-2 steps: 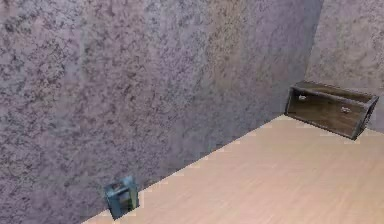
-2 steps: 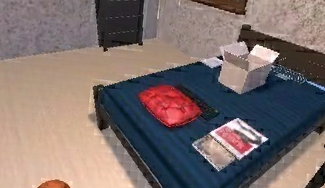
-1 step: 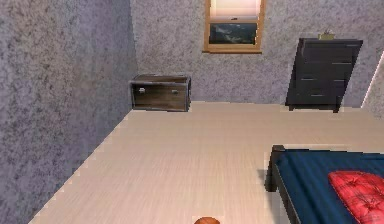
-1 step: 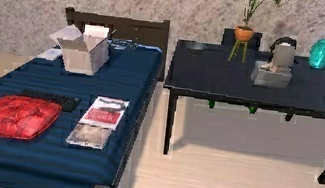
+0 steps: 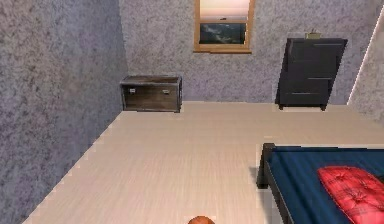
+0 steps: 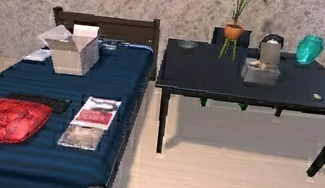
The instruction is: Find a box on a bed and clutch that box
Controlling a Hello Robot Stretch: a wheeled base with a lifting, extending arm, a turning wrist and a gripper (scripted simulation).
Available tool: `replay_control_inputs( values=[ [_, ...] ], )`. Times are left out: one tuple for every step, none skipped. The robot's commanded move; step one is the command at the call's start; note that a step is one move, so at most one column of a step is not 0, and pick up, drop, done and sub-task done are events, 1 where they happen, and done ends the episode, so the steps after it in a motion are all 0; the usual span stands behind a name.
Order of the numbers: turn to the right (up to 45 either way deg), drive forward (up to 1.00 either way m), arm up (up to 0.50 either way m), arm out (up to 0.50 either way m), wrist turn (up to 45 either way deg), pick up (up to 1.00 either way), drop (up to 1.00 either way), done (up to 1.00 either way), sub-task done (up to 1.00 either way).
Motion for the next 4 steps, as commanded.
replay_control_inputs(
  values=[
    [0.0, 1.0, 0.0, 0.0, 0.0, 0.0, 0.0, 0.0, 0.0],
    [3.0, 0.0, 0.0, 0.0, 0.0, 0.0, 0.0, 0.0, 0.0],
    [0.0, 0.85, 0.0, 0.0, 0.0, 0.0, 0.0, 0.0, 0.0],
    [33.0, 0.0, 0.0, 0.0, 0.0, 0.0, 0.0, 0.0, 0.0]
  ],
)
